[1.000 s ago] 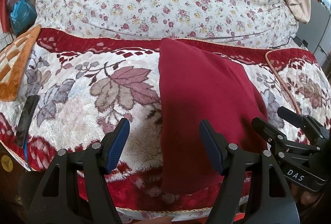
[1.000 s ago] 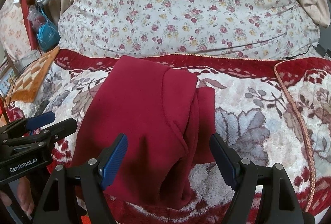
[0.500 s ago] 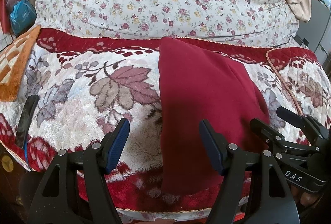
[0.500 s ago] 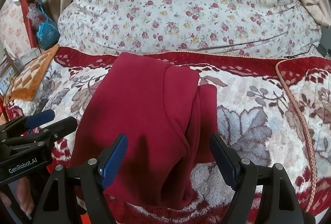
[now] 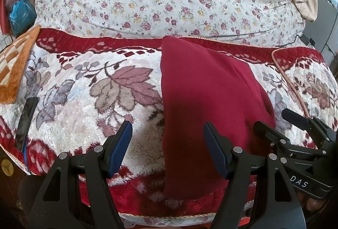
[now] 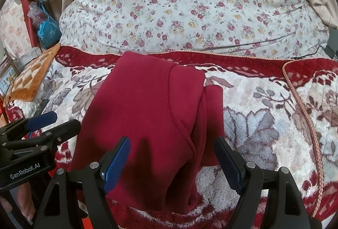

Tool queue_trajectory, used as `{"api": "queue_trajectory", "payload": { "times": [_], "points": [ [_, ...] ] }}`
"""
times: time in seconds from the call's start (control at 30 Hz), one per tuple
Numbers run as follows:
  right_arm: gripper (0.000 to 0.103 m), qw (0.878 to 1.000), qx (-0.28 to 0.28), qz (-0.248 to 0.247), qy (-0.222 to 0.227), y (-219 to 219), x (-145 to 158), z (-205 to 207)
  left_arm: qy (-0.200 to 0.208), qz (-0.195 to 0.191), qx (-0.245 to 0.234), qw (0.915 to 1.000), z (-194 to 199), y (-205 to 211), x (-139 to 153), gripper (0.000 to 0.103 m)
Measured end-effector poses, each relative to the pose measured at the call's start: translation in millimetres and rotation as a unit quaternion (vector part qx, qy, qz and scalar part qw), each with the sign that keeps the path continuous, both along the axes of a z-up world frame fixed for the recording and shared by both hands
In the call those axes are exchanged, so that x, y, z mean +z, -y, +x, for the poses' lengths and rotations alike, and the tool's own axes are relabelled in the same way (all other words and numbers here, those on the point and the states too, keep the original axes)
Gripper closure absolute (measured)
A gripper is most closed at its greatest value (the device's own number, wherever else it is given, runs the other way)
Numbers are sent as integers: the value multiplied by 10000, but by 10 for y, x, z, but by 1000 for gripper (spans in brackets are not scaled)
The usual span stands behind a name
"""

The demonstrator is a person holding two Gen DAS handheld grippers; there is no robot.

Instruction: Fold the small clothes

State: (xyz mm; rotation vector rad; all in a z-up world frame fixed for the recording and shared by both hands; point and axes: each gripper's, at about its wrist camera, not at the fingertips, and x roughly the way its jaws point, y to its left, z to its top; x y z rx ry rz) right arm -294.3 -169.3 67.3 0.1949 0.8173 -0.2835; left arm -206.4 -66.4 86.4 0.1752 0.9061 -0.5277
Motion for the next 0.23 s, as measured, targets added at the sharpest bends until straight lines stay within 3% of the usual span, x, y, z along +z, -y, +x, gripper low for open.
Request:
{"api": "queue_trajectory", "payload": {
  "times": [0.23],
  "points": [
    [24,10000,0,50,-20,14,-18,4,-65,-51,-82,9999,85,-50,-62,33]
  ]
}}
